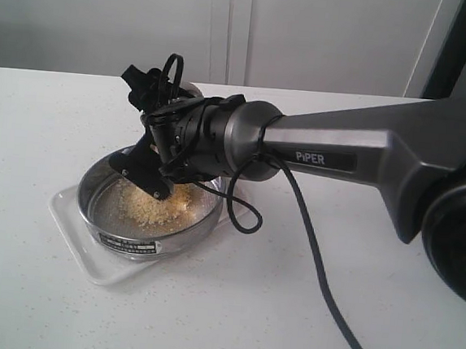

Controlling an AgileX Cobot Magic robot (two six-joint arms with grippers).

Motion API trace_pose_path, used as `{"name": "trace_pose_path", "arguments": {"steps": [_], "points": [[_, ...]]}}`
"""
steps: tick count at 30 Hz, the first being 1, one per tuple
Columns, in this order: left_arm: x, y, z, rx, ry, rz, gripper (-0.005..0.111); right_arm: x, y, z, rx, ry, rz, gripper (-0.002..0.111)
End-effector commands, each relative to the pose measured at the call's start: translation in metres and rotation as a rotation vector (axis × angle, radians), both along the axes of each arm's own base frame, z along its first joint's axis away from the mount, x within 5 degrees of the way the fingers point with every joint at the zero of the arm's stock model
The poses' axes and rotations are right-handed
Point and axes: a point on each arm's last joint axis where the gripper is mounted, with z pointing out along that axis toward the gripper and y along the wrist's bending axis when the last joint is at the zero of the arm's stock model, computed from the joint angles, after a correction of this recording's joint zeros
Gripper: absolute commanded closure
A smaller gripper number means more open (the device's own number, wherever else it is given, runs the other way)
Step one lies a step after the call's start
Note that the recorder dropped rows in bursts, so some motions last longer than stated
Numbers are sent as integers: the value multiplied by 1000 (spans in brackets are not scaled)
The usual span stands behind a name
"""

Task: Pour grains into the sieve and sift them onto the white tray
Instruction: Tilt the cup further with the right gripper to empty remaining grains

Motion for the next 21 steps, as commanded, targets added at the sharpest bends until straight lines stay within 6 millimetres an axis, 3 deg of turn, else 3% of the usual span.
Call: {"name": "trace_pose_path", "arguments": {"steps": [1,21], "points": [[0,0,-2,-11,3,1,107,1,1,7,-19,-37,16,108],[0,0,-2,-11,3,1,107,-2,7,14,-194,-173,102,108]]}}
